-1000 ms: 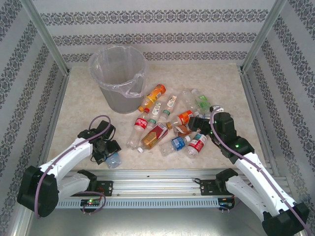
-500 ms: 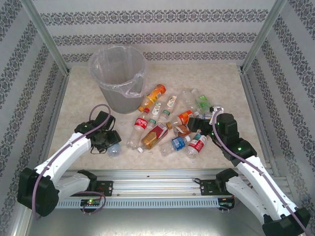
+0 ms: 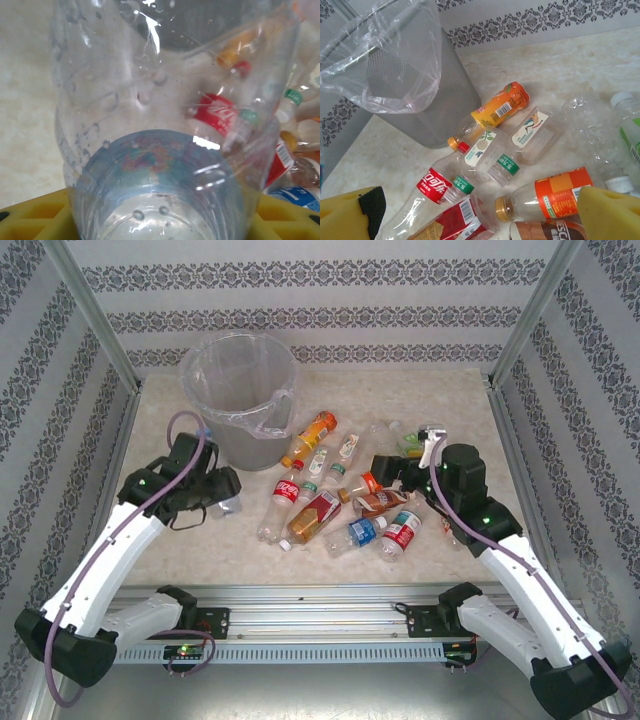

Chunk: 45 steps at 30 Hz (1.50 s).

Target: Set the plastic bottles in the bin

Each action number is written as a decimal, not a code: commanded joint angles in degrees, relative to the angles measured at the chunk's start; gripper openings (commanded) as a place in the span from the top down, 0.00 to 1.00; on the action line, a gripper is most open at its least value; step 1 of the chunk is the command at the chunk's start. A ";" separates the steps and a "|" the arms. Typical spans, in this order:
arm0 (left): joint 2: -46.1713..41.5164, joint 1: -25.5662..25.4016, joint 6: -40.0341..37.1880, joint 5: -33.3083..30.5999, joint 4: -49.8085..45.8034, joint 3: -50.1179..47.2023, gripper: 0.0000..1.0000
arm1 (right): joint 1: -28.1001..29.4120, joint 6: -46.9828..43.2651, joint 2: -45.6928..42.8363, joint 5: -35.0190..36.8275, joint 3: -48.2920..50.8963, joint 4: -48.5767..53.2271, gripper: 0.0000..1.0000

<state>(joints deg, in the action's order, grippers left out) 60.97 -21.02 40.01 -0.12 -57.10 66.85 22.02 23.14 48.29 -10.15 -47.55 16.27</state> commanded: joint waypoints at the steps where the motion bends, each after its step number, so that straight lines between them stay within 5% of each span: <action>1: 3.03 -0.18 -6.01 -1.37 -3.50 5.94 0.40 | 0.71 -1.75 1.19 -1.25 -1.90 0.50 0.02; 13: 18.44 -0.02 -16.71 -1.24 -10.86 35.78 0.42 | 1.25 -4.33 -2.16 -4.11 -1.98 0.94 0.02; 23: 28.66 0.08 -26.98 -1.90 -3.65 50.18 0.40 | 1.63 -4.24 1.24 -6.80 -6.94 2.27 0.02; 35: 45.93 2.96 -29.46 -2.33 -1.65 67.49 0.41 | 3.34 -4.57 3.38 -4.81 -9.83 5.24 0.02; 45: 57.11 8.05 -29.63 4.74 -6.96 76.77 0.41 | 3.56 -4.23 3.33 -2.93 -10.48 6.97 0.02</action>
<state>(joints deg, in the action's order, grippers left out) 117.10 -14.26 11.73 1.80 -60.86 140.84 24.67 19.27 51.59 -14.31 -56.31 22.55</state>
